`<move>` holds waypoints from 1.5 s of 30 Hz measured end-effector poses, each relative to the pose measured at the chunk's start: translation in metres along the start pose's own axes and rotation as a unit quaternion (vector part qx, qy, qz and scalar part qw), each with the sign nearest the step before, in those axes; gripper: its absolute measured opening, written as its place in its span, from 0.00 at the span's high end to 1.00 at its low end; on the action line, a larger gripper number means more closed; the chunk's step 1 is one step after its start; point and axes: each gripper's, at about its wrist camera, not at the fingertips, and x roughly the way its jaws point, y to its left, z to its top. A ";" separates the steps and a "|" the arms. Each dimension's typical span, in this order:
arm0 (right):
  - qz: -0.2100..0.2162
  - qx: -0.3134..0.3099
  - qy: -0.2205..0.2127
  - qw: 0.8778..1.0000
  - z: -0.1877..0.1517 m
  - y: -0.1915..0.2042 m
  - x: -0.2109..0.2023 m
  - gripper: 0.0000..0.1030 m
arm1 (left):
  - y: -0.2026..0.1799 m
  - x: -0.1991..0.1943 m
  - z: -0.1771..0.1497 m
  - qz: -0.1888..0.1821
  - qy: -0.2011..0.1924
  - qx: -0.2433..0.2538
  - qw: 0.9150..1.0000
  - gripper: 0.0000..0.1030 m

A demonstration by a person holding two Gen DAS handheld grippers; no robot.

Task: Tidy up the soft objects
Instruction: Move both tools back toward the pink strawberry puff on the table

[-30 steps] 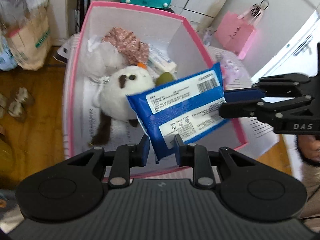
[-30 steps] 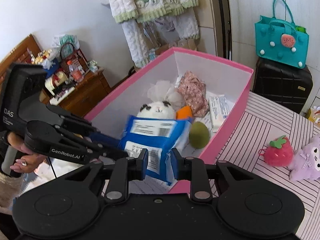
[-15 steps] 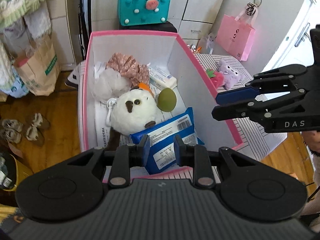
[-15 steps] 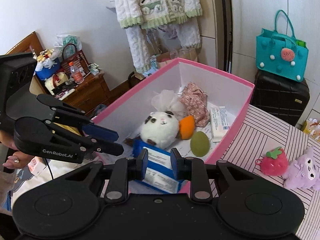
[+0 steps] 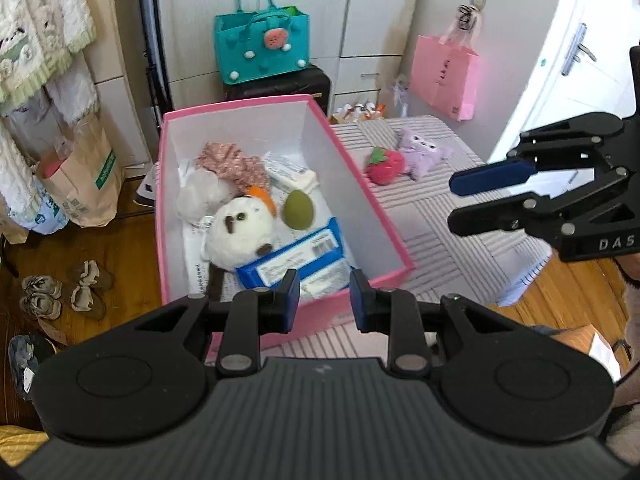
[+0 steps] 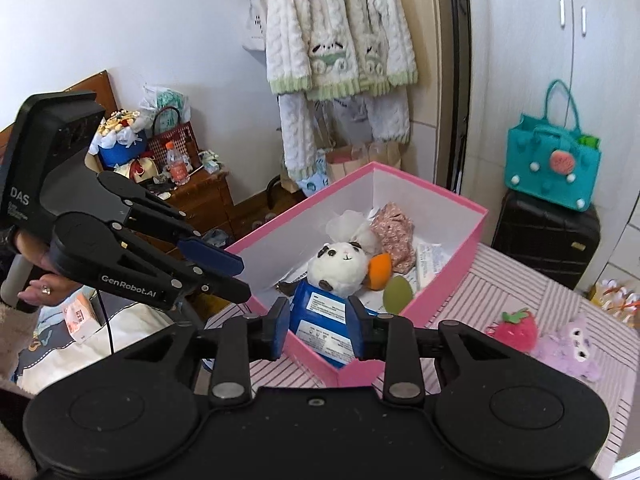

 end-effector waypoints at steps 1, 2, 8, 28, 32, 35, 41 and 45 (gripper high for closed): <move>-0.002 0.000 -0.003 1.000 -0.003 0.000 -0.007 0.65 | -0.006 -0.003 0.000 -0.005 0.000 0.005 1.000 0.71; -0.003 0.002 -0.005 1.000 -0.006 -0.001 -0.013 0.64 | -0.010 -0.006 0.001 -0.008 -0.001 0.006 1.000 0.69; -0.018 0.007 -0.020 1.000 -0.023 -0.011 -0.044 0.60 | -0.046 -0.017 0.005 -0.016 -0.020 0.040 0.999 0.60; -0.082 0.062 -0.039 0.994 -0.091 -0.113 -0.078 0.45 | -0.138 0.049 0.024 -0.039 -0.057 0.063 0.996 0.48; -0.097 0.066 -0.040 0.992 -0.101 -0.138 -0.070 0.43 | -0.149 0.069 0.031 -0.027 -0.074 0.063 0.995 0.46; -0.103 0.072 -0.041 0.991 -0.107 -0.155 -0.064 0.41 | -0.153 0.086 0.035 -0.018 -0.083 0.051 0.995 0.46; -0.117 0.047 -0.048 0.991 -0.118 -0.177 -0.045 0.33 | -0.156 0.124 0.048 0.000 -0.083 0.021 0.996 0.44; -0.125 0.033 -0.059 0.990 -0.126 -0.191 -0.030 0.24 | -0.155 0.149 0.058 0.014 -0.085 -0.003 0.996 0.41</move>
